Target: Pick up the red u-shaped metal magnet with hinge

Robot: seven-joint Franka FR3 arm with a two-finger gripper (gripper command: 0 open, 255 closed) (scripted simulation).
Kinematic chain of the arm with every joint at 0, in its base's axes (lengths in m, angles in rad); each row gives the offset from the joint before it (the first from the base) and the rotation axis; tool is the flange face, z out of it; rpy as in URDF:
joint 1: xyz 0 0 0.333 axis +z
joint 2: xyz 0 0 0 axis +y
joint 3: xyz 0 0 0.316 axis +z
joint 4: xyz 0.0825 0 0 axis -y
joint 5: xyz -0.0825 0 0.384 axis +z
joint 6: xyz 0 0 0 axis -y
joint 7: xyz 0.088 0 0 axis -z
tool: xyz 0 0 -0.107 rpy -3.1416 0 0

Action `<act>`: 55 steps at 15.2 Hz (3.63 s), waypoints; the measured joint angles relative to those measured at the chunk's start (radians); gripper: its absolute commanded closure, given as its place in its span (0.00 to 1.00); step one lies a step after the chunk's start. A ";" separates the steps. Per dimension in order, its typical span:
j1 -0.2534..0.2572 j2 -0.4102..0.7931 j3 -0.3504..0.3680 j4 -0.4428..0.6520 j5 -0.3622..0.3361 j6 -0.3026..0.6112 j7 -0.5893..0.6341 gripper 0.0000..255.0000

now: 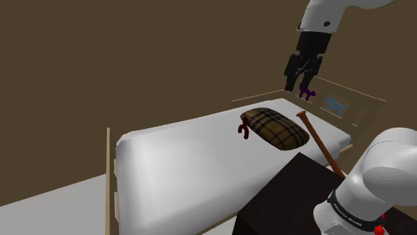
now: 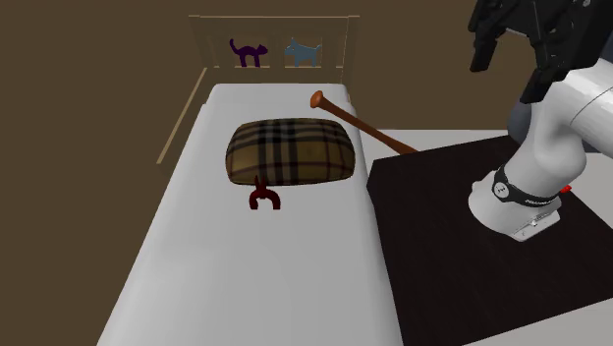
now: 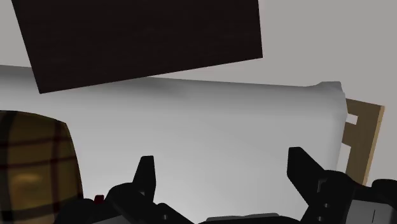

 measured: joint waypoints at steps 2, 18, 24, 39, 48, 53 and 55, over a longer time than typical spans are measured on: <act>-0.001 0.009 -0.004 -0.009 -0.004 0.017 -0.007 0.00; -0.029 0.428 -0.143 -0.048 -0.097 0.488 -0.230 0.00; -0.028 0.641 -0.183 0.013 -0.081 0.646 -0.309 0.00; -0.102 1.225 -0.198 0.398 0.062 0.856 -0.531 0.00; -0.162 1.473 -0.169 0.622 0.101 0.890 -0.583 0.00; -0.170 1.517 -0.160 0.632 0.112 0.924 -0.590 1.00; -0.170 1.519 -0.159 0.630 0.113 0.928 -0.591 1.00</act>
